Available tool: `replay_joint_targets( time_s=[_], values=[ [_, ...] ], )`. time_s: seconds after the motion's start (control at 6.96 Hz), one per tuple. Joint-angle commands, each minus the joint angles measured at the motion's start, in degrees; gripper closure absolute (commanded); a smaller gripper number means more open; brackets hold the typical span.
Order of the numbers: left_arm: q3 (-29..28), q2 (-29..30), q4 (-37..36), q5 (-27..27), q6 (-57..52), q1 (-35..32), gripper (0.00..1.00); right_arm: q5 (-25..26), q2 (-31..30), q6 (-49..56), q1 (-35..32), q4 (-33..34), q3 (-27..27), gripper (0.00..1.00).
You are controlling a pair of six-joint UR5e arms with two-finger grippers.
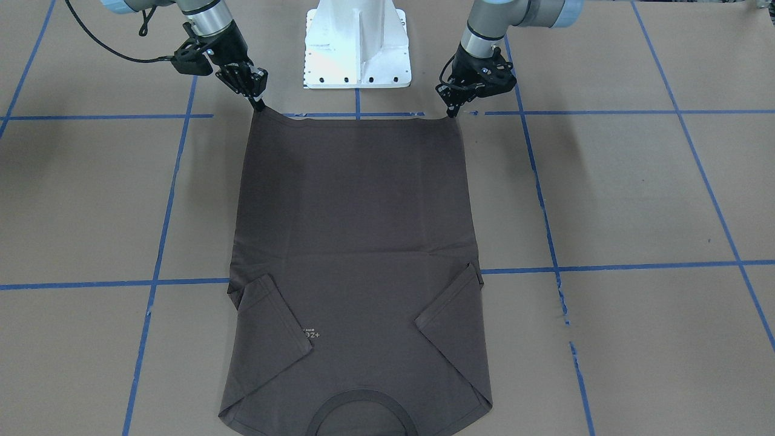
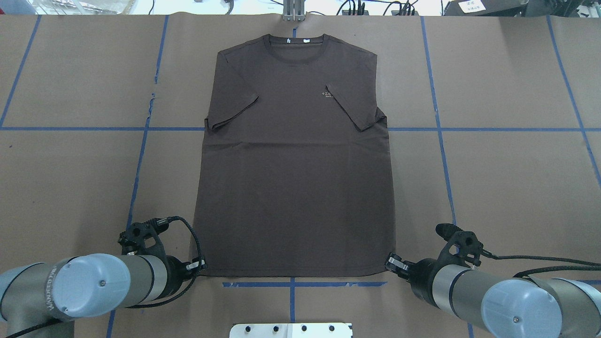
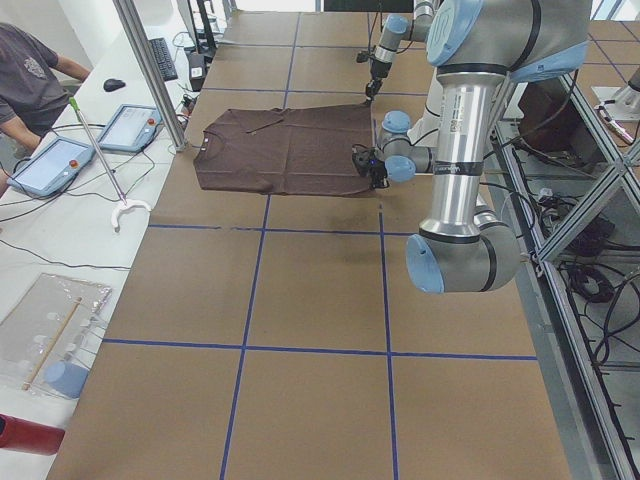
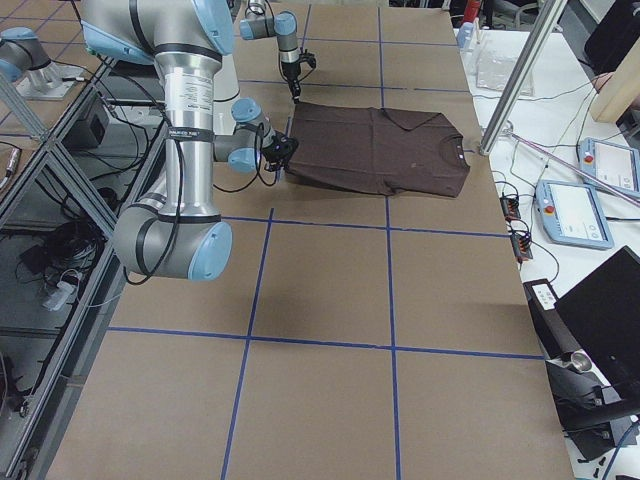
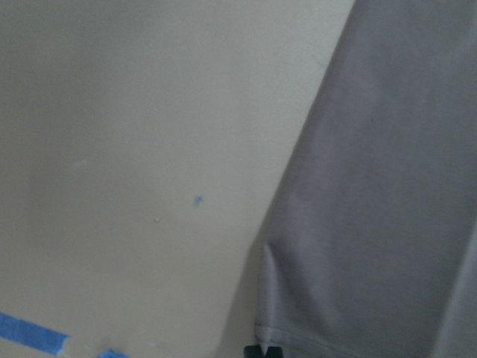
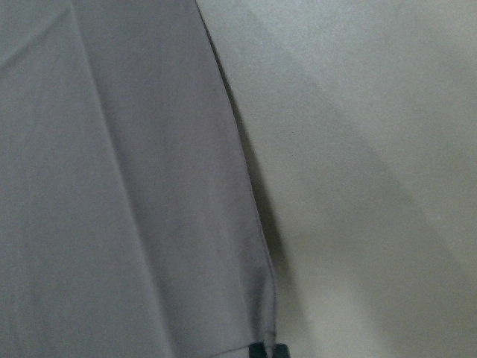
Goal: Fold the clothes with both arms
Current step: 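Grasp the shirt hem corners nearest the robot with both grippers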
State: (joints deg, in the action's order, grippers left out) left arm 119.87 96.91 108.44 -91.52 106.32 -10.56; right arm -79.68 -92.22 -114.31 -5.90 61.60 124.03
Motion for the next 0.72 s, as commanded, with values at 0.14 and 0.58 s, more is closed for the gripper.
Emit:
replay_joint_targets(
  time_s=[0.14, 0.58],
  values=[
    [12.19, -0.76, -9.44, 0.03, 4.07, 3.53, 1.00, -0.48, -6.89, -0.03, 2.90, -0.08, 7.68, 1.00],
    [11.99, 2.90, -12.64, -0.41, -4.22, -3.97, 1.00, -3.70, -4.04, 1.89, -7.07, 0.88, 7.30, 1.00]
  ],
)
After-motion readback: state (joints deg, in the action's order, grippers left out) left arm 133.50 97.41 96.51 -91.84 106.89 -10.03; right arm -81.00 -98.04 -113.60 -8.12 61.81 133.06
